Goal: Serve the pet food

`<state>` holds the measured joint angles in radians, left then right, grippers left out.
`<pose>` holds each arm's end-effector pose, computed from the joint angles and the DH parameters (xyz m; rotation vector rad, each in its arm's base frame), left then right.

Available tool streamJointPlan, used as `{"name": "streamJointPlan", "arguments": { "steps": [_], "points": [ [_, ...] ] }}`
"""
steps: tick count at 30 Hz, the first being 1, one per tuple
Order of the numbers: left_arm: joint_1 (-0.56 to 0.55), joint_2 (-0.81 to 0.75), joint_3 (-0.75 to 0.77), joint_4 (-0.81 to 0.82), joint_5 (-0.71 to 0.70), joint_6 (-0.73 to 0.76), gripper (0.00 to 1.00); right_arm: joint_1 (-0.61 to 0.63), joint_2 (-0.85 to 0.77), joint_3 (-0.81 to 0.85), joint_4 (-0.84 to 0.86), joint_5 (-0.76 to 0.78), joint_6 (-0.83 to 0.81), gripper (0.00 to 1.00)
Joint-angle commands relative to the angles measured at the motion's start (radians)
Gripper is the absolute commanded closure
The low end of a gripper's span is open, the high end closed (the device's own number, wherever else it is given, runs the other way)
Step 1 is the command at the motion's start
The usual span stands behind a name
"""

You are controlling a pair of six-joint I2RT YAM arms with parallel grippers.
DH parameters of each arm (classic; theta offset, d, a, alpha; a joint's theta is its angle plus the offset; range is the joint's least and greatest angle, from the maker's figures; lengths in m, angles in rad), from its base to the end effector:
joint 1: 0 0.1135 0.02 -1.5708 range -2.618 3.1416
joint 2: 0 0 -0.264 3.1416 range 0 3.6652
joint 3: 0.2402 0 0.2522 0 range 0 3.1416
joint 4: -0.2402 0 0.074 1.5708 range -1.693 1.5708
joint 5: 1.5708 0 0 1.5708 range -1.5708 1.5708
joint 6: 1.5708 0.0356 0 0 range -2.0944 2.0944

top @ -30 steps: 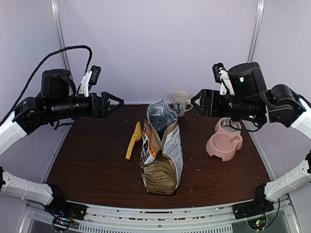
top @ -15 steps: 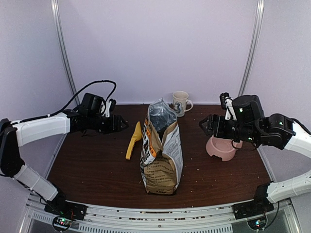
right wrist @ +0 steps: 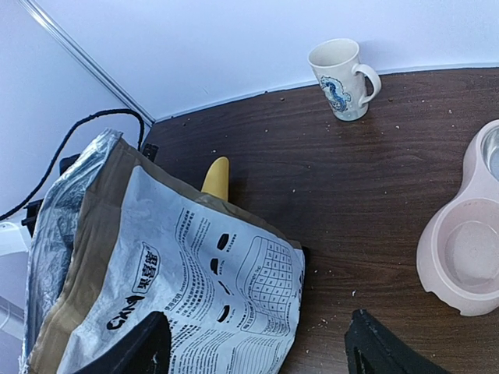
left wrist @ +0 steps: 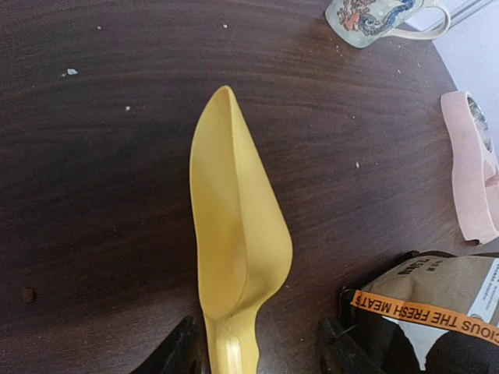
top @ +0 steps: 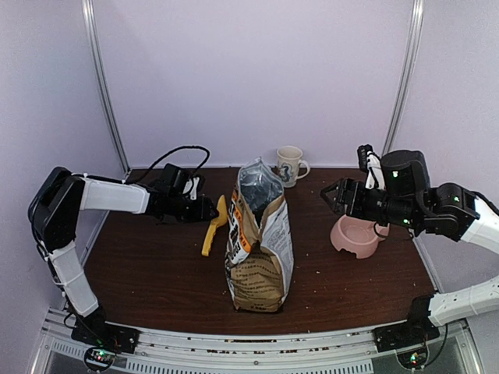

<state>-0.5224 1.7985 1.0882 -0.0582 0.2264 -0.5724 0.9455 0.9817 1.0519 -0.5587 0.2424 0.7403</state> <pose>0.3276 -0.1978 0.1809 0.0570 2.4583 -0.7806 0.1295 0.1647 0.3591 -0.0632 2.1398 0.7849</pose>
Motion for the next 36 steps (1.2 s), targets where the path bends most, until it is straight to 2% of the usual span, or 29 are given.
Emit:
{"name": "streamJointPlan", "arguments": {
  "steps": [1, 12, 16, 22, 25, 30, 36],
  "points": [
    [0.002, 0.045, 0.034, 0.104, 0.037, 0.047, 0.47, -0.006, 0.000, -0.016, 0.010, -0.011, 0.004, 0.21],
    [0.001, 0.139, 0.092, 0.139, 0.056, 0.095, 0.48, -0.007, 0.029, -0.021, 0.031, -0.039, 0.010, 0.22],
    [-0.002, 0.166, 0.121, 0.145, 0.079, 0.093, 0.58, -0.006, 0.036, -0.026, 0.032, -0.043, 0.011, 0.22],
    [-0.012, 0.179, 0.148, 0.121, 0.073, 0.067, 0.79, -0.006, 0.035, -0.027, 0.028, -0.042, 0.015, 0.22],
    [-0.014, 0.176, 0.141, 0.127, 0.079, 0.046, 0.85, -0.007, 0.034, -0.027, 0.027, -0.038, 0.015, 0.22],
    [-0.024, 0.184, 0.140, 0.149, 0.103, 0.025, 0.86, -0.006, 0.039, -0.026, 0.023, -0.037, 0.015, 0.22],
    [-0.030, 0.224, 0.195, 0.078, 0.081, 0.030, 0.84, -0.006, 0.036, -0.029, 0.017, -0.033, 0.014, 0.22]
  ]
}}
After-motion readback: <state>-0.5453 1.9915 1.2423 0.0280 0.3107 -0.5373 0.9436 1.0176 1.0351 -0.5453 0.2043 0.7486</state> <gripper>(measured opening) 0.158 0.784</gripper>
